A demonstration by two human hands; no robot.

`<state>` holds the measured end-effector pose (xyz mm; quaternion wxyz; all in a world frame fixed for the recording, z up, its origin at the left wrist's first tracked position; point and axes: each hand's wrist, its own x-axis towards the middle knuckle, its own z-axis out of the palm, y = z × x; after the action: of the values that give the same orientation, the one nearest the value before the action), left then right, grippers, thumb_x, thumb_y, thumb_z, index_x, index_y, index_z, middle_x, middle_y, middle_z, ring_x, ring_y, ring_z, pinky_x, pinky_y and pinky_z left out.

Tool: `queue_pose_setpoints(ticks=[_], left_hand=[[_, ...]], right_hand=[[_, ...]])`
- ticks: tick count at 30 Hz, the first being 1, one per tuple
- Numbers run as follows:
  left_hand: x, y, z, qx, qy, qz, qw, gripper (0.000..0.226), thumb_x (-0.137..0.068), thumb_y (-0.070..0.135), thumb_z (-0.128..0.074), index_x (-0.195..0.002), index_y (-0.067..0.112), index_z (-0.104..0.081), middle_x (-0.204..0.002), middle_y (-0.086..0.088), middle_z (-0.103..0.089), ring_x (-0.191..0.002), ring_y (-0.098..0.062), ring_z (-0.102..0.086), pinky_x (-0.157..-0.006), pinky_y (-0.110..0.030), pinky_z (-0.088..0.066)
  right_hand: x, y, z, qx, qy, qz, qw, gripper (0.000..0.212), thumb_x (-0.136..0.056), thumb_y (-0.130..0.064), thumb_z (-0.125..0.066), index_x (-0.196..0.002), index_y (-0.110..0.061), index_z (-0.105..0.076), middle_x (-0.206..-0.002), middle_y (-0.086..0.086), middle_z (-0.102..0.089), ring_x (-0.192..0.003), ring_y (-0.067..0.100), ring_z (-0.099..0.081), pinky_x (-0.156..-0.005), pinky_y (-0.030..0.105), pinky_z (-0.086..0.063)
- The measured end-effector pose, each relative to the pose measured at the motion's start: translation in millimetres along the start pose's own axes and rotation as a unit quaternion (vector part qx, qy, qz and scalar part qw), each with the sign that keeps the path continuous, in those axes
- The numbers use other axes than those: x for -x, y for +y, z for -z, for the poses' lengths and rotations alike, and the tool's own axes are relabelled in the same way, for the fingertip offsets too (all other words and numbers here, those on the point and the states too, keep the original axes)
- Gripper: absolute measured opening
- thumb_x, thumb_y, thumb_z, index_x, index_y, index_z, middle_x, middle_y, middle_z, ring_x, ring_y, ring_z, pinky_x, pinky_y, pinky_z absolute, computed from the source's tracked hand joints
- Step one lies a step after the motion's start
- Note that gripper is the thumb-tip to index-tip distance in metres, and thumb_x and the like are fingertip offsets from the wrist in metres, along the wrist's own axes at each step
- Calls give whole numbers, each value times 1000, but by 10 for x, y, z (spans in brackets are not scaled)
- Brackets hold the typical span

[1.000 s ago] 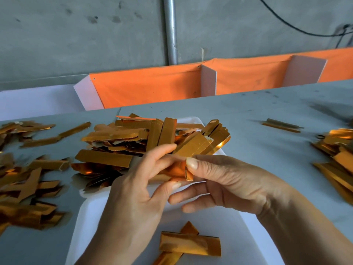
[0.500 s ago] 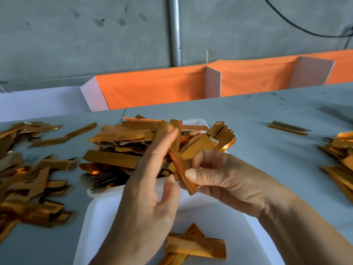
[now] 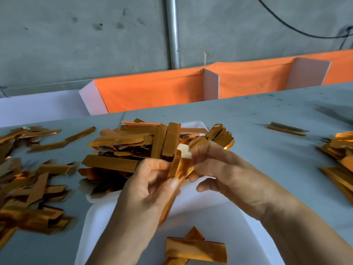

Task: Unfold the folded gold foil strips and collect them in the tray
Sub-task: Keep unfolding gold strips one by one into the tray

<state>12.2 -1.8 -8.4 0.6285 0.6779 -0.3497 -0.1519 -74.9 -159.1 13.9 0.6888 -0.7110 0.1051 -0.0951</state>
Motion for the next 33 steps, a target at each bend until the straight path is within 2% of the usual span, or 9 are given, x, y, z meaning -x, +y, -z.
queue_pose_setpoints(ticks=[4,6,8,10,14,18,21,25,33], left_hand=[[16,9,-28,-86,-29,-33,995,22,-90,27,-55,-111,33,-60,-96,15,-72,-90,-5,-69,-74,-19,-54],[31,5,-24,-129,-18,-51,990,29,-91,43,-48,-119,40,-58,-99,18,-70,-93,0,-66,-79,-20,-54],[50,27,-40,-171,0,-65,983,45,-80,58,-45,-123,50,-51,-99,21,-68,-95,5,-63,-79,-12,-51],[55,36,-77,-221,20,-82,972,49,-72,60,-46,-121,60,-43,-97,26,-64,-94,4,-61,-75,-3,-45],[26,-18,-86,-272,67,-110,954,54,-77,46,-48,-131,40,-49,-95,26,-60,-92,-3,-61,-73,-2,-41],[17,-37,-86,-292,83,-117,945,56,-77,44,-50,-132,33,-51,-102,19,-65,-94,-2,-61,-73,2,-39],[25,-29,-109,-296,80,-118,945,53,-78,42,-52,-130,32,-54,-95,26,-61,-90,3,-60,-73,4,-38],[29,-44,-99,-294,66,-125,945,44,-84,25,-64,-126,32,-57,-90,31,-59,-94,16,-54,-70,5,-37],[21,-29,-103,-255,56,-118,958,43,-82,42,-46,-124,40,-52,-93,27,-63,-90,11,-58,-70,1,-42]], right_hand=[[2,-27,5,-40,12,5,999,28,-75,-44,-66,-84,-17,-66,-78,2,-66,-65,11,-56,-57,21,-46],[0,-27,11,-59,4,2,998,23,-82,-35,-62,-83,-12,-65,-71,0,-64,-58,10,-55,-54,19,-46],[-3,-26,19,-70,12,1,997,14,-91,-21,-57,-88,-8,-62,-66,2,-64,-54,11,-57,-52,18,-47],[1,-33,2,-65,40,17,997,8,-92,-15,-59,-92,-7,-59,-67,4,-64,-55,15,-60,-52,20,-49],[15,-42,-93,35,85,80,993,10,-88,-16,-64,-85,-9,-59,-79,3,-65,-62,17,-66,-57,23,-53],[13,-52,-146,137,93,51,985,7,-85,-20,-69,-87,-20,-62,-79,0,-68,-68,12,-68,-63,28,-58],[5,-57,-148,188,96,37,977,11,-84,-23,-70,-84,-25,-60,-74,-4,-68,-66,9,-68,-65,26,-59],[6,-70,-81,112,49,14,992,10,-84,-18,-71,-82,-14,-62,-69,-1,-68,-66,10,-67,-63,24,-55],[9,-66,-45,80,19,2,997,6,-86,-10,-68,-82,-14,-64,-75,-2,-68,-66,8,-67,-62,18,-52]])
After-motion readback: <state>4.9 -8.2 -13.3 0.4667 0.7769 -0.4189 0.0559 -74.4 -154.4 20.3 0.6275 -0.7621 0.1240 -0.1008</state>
